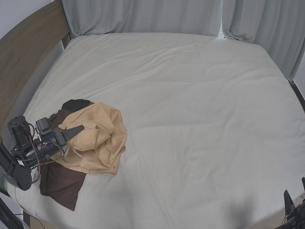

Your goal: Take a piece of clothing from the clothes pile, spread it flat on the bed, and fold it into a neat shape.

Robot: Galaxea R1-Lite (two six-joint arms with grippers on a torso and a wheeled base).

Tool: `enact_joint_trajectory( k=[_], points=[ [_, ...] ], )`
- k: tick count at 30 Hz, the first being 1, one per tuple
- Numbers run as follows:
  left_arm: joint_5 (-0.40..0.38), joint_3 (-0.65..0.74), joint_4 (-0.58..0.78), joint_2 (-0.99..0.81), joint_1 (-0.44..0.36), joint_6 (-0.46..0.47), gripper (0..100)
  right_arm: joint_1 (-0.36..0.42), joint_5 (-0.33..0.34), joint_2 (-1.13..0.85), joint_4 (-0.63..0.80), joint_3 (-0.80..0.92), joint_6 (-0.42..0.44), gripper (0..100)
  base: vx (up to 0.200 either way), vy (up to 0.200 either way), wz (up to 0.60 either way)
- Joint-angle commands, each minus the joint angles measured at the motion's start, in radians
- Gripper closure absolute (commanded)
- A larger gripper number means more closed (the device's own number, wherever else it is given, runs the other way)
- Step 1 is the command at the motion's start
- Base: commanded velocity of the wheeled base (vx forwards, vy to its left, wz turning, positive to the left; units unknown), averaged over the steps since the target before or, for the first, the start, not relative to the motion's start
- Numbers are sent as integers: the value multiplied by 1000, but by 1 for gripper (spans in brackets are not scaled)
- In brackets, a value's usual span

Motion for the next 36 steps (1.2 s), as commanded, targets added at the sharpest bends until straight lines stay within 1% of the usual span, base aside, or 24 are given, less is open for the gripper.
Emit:
enact_joint_trajectory(
  k=[1, 7, 13, 16, 18, 21, 23, 25, 26, 27, 30, 32, 33, 36],
  points=[
    [3, 14, -5, -29, -4, 1, 100, 0, -1, -16, 0, 18, 0, 0, 0, 0, 0],
    [1, 20, -11, -30, -7, 1, 100, 0, -1, -16, 0, 18, 0, 0, 0, 0, 0],
    [9, 36, -11, -63, -50, -18, 100, 0, 1, -16, 0, 18, 0, 0, 0, 0, 0],
    [67, 28, -11, -76, -67, -39, 100, 0, -1, -16, 0, 18, 0, 0, 0, 0, 0],
    [133, 19, -13, -76, -89, -56, 100, 0, 1, -16, 0, 18, 0, 0, 0, 0, 0],
    [162, 3, -16, -78, -101, -79, 100, 0, 1, -16, 0, 18, 0, 0, 0, 0, 0],
    [179, -12, -34, -81, -119, -131, 100, 0, 1, -16, 0, 18, 0, 0, 0, 0, 0],
    [214, -23, -68, -81, -138, -190, 100, 0, -1, -16, 0, 18, 0, 0, 0, 0, 0],
    [214, -23, -68, -81, -138, -190, 100, 0, -1, -16, 0, 18, 0, 0, 0, 0, 0],
    [286, -32, -111, -80, -173, -257, 100, 0, -1, -16, 0, 18, 0, 0, 0, 0, 0],
    [403, -53, -150, -73, -222, -323, 100, 0, -1, -16, 0, 18, 0, 0, 0, 0, 0],
    [443, -63, -153, -73, -237, -341, 100, 0, -1, -16, 0, 18, 0, 0, 0, 0, 0],
    [477, -70, -154, -75, -251, -358, 100, 0, -1, -16, 0, 18, 0, 0, 0, 0, 0],
    [514, -81, -154, -78, -268, -391, 100, 0, 1, -16, 0, 18, 0, 0, 0, 0, 0]
  ],
)
